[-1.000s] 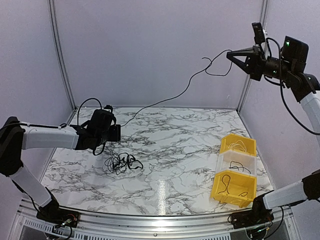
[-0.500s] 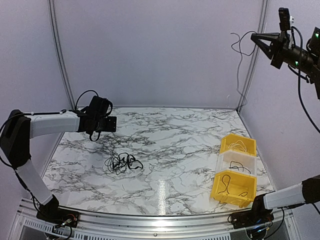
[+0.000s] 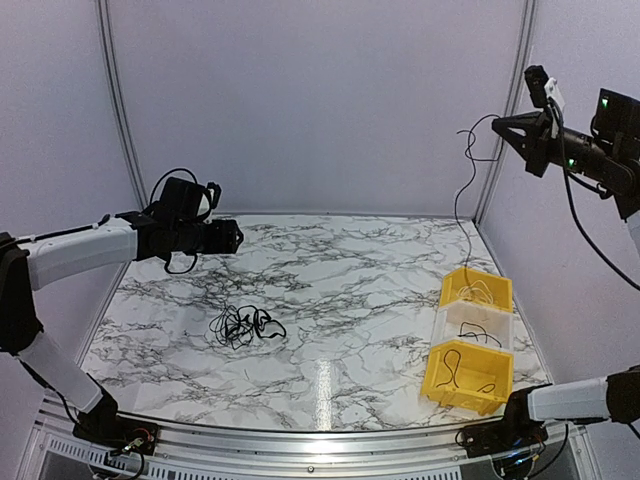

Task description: Untangle the cables

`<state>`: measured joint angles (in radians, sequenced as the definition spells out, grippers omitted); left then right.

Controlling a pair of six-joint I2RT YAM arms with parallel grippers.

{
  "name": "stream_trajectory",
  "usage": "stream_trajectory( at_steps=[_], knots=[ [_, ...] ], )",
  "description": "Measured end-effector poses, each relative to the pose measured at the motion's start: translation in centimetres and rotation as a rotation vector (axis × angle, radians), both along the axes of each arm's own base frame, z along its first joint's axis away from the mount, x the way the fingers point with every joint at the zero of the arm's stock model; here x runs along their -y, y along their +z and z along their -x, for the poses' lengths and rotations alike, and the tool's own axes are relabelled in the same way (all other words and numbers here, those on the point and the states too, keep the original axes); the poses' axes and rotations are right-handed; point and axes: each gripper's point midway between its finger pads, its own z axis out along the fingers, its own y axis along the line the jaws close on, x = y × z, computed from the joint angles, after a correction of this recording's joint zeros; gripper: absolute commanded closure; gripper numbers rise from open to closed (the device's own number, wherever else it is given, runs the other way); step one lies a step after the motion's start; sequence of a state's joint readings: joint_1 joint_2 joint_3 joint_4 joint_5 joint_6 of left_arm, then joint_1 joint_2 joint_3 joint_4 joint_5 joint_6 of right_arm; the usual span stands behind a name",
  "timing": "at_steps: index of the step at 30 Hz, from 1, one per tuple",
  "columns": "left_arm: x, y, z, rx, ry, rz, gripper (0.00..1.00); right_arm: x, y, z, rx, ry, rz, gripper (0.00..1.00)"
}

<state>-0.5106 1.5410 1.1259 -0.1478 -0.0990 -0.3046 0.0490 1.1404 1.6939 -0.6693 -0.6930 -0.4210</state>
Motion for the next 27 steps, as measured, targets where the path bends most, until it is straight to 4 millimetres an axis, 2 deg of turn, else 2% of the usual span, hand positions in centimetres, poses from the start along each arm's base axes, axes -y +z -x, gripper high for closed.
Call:
stream_trajectory(
  at_steps=[3, 7, 14, 23, 27],
  knots=[
    [0.3, 1.5, 0.4, 0.022, -0.025, 0.031, 0.19, 0.4, -0.5, 0.9, 0.004, -0.015, 0.007, 1.00],
    [0.6, 1.5, 0.7, 0.013, -0.050, 0.040, 0.19, 0.4, -1.2, 2.0, 0.000, -0.010, -0.002, 1.00],
    [0.8, 1.4, 0.8, 0.007, -0.067, 0.044, 0.19, 0.4, -4.2, 1.1, -0.084, -0.001, -0.015, 1.00],
    [0.7, 1.3, 0.9, 0.003, -0.070, 0.037, 0.22, 1.4, -4.2, 2.2, -0.061, -0.049, -0.013, 1.00],
    [0.6, 1.2, 1.0, 0.000, -0.071, 0.033, 0.22, 2.2, -5.4, 2.6, -0.065, -0.094, 0.005, 1.00]
  ],
)
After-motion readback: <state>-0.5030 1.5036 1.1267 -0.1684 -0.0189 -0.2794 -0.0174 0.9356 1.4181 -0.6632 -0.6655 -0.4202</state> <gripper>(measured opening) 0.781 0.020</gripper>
